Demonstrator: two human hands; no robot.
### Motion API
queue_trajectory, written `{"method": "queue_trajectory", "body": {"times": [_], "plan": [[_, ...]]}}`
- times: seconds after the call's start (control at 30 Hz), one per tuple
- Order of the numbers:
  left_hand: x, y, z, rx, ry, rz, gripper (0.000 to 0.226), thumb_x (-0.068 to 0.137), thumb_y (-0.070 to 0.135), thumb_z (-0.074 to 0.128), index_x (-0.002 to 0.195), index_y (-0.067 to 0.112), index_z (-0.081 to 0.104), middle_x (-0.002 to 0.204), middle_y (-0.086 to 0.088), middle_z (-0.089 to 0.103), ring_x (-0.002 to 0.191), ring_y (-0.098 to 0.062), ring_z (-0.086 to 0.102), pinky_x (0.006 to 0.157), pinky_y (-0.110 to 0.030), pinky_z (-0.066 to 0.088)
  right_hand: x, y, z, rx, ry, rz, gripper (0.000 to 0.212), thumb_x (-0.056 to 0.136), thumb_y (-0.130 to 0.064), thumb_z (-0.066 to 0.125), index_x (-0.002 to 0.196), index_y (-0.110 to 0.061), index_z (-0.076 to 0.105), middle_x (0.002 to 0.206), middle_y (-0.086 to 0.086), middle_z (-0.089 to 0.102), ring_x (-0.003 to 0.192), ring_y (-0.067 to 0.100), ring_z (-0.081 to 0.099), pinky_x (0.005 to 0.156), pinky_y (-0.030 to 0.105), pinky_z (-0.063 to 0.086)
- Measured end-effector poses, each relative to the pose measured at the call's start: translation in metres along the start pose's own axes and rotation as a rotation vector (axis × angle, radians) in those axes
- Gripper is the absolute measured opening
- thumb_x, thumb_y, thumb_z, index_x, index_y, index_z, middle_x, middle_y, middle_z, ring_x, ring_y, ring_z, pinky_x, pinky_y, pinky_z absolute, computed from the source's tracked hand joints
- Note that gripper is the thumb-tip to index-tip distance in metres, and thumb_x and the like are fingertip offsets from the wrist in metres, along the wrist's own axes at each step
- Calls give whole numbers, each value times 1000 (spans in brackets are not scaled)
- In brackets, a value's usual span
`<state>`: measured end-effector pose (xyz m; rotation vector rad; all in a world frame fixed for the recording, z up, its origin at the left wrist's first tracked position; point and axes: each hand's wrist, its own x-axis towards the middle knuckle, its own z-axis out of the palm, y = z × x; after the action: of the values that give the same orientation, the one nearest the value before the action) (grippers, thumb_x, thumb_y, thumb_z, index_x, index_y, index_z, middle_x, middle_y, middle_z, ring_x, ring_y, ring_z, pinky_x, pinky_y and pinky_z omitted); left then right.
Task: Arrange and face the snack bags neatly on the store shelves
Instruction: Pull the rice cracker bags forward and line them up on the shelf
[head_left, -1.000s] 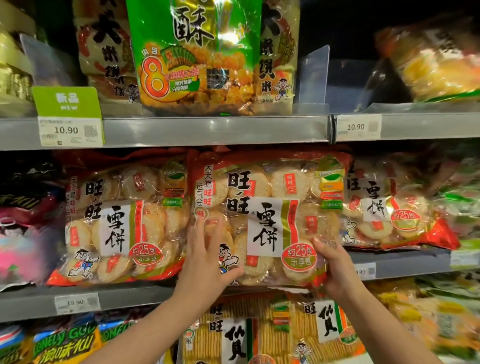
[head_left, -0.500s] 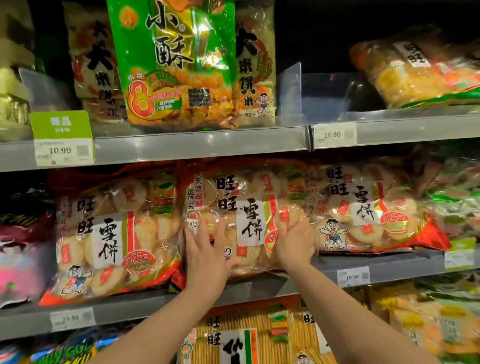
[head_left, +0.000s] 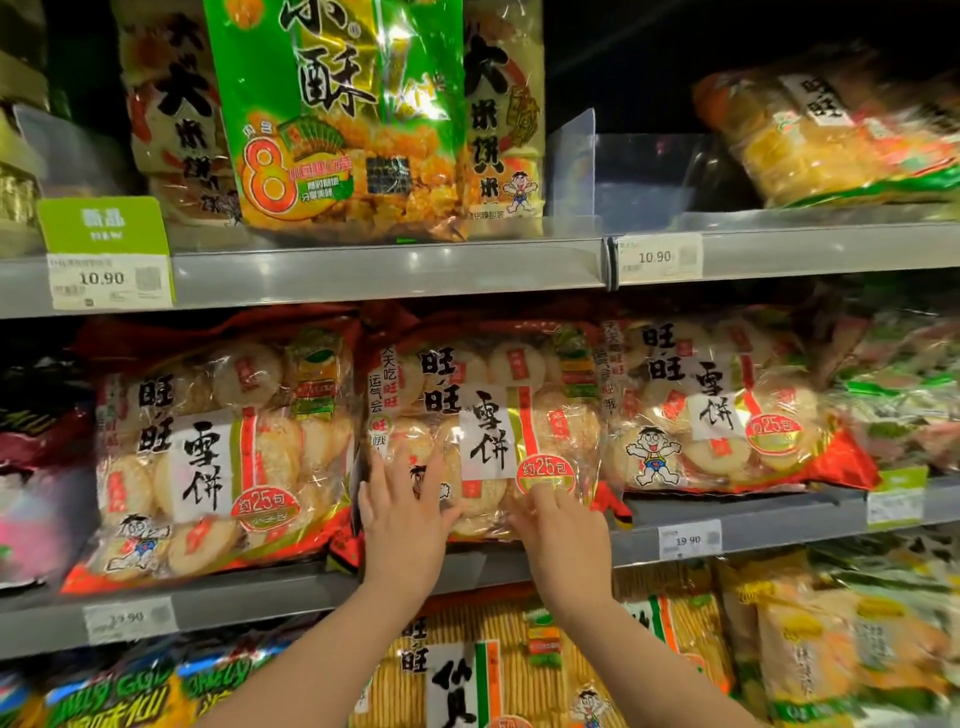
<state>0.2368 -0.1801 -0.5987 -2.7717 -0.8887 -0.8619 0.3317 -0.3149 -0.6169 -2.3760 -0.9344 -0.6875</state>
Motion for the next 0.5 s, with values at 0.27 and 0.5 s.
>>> {"method": "queue_trajectory", "body": {"times": [0.27,0.5], "plan": [[-26,-4,8,4,89,284,12,80,27,55,87,23,64,79,6,59,73,-18,57,74,-37,37,-11,-1,11,72,35,-40,16,76,-31,71,89,-27,62,76,-8,61,67,15,60,58,25,41],[-17,4,5,-12,-348,142,59,94,53,27,145,22,23,152,1,25,140,-19,21,114,-38,18,2,-6,24,-31,-343,37,106,63,-75,-27,145,-35,26,148,-3,38,138,22,31,113,45,16]]}}
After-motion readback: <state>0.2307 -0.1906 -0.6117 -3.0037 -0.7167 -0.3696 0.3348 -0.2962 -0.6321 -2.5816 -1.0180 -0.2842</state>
